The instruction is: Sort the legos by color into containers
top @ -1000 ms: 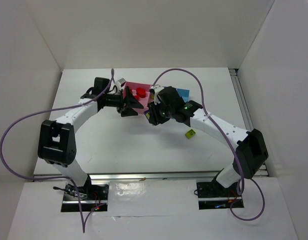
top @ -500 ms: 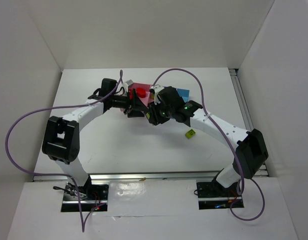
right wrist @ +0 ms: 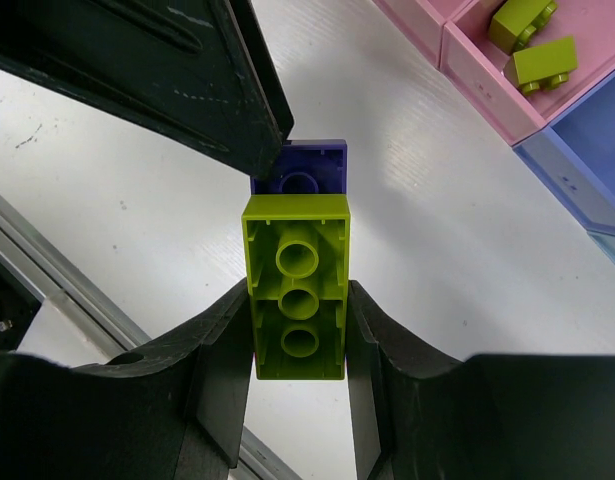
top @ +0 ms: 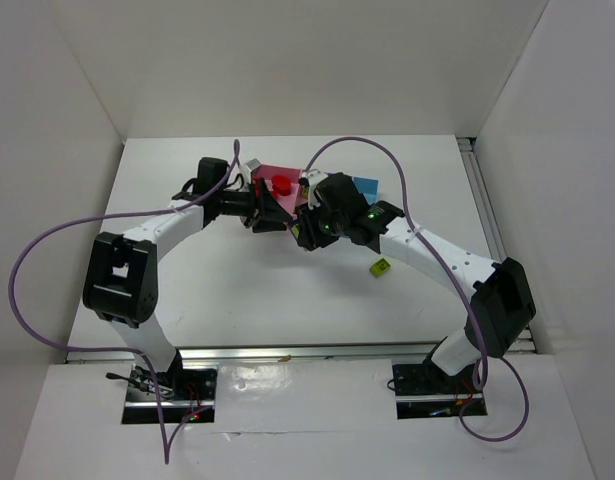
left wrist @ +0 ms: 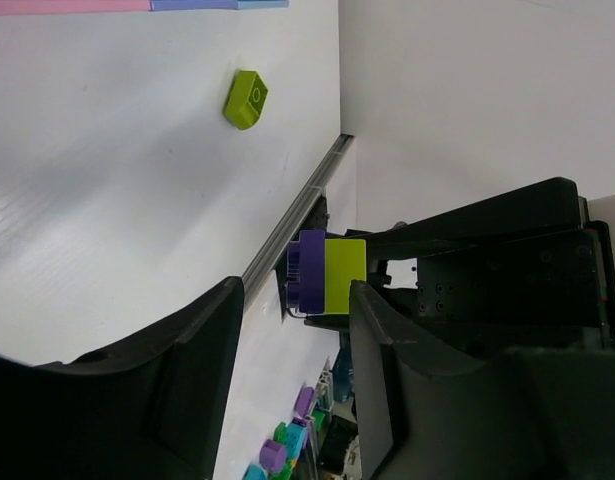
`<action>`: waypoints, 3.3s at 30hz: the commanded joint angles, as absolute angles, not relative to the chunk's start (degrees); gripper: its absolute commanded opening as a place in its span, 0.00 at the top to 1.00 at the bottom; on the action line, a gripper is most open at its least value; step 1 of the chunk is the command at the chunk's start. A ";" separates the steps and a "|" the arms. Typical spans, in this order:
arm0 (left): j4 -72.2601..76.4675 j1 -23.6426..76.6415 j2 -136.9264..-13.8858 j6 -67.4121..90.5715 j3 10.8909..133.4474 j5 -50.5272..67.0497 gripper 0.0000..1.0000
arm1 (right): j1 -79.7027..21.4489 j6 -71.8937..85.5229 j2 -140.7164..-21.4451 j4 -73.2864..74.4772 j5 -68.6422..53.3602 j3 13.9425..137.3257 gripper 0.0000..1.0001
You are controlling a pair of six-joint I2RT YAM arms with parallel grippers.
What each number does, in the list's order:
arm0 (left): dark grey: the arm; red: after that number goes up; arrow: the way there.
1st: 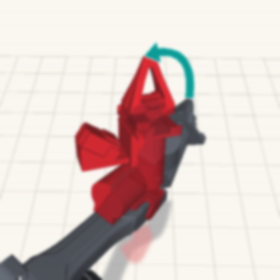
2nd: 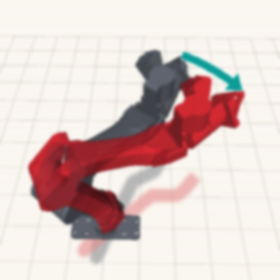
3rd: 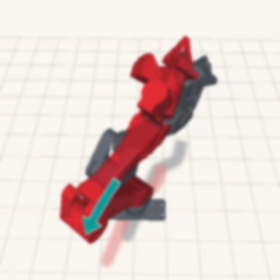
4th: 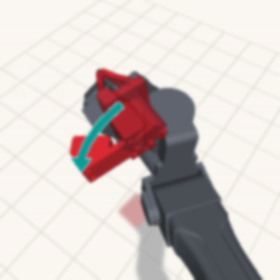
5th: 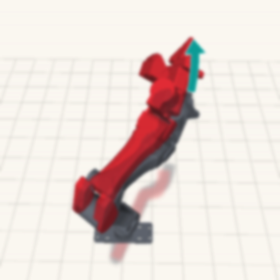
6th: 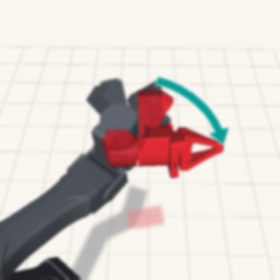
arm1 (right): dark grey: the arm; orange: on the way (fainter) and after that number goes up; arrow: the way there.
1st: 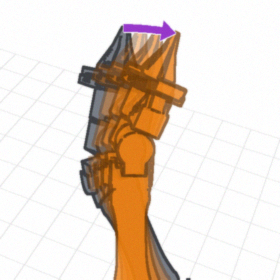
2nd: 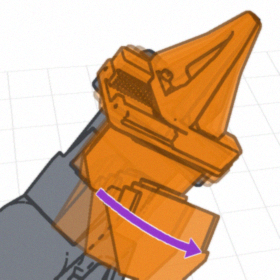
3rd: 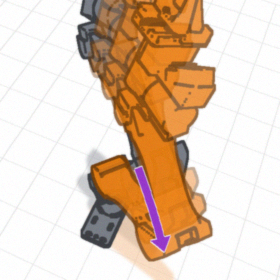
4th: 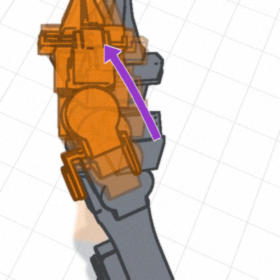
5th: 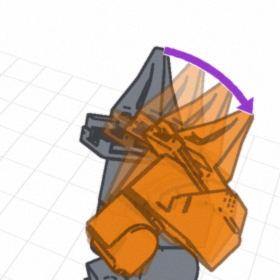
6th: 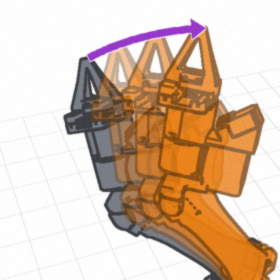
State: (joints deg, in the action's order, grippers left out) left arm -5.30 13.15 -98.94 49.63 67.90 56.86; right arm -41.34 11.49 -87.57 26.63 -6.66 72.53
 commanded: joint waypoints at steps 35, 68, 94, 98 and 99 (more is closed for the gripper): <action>-14.94 10.90 -100.11 45.70 67.85 48.52 1.00 | -40.52 18.88 -82.00 25.58 16.94 77.96 0.77; -29.97 8.17 -87.54 35.68 72.60 33.13 1.00 | -32.26 24.87 -121.74 23.20 12.30 107.05 0.21; -29.44 8.70 -91.23 35.16 74.88 34.89 1.00 | -25.49 54.58 -81.11 33.31 18.63 53.26 0.12; -29.44 8.70 -91.23 35.16 74.88 34.89 1.00 | -24.79 55.20 -85.16 32.09 19.42 53.26 0.14; -29.44 8.70 -91.23 35.16 74.88 34.89 1.00 | -24.79 55.20 -85.69 32.08 19.42 53.26 0.15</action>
State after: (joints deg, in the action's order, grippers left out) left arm -30.00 8.45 -91.02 36.07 72.58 33.50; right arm -25.23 53.01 -84.40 33.69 19.62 52.77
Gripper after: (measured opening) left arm 0.237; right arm 0.860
